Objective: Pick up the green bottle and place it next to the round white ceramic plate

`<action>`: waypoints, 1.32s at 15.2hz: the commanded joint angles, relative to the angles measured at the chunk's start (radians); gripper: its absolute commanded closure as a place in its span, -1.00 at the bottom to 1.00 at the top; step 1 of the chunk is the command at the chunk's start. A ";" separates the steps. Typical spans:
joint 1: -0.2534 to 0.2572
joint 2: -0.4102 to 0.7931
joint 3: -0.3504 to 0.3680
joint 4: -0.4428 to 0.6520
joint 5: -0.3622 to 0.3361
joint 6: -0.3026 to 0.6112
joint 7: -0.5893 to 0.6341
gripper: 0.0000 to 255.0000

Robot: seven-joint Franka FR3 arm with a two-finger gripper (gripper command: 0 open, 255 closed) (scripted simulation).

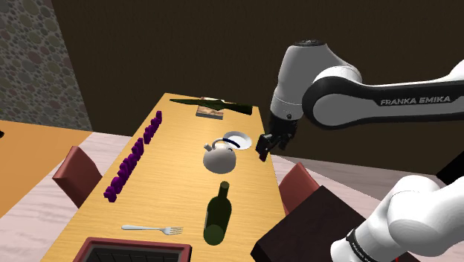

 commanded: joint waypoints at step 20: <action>0.049 0.486 0.216 0.142 -0.132 0.323 0.317 -1.00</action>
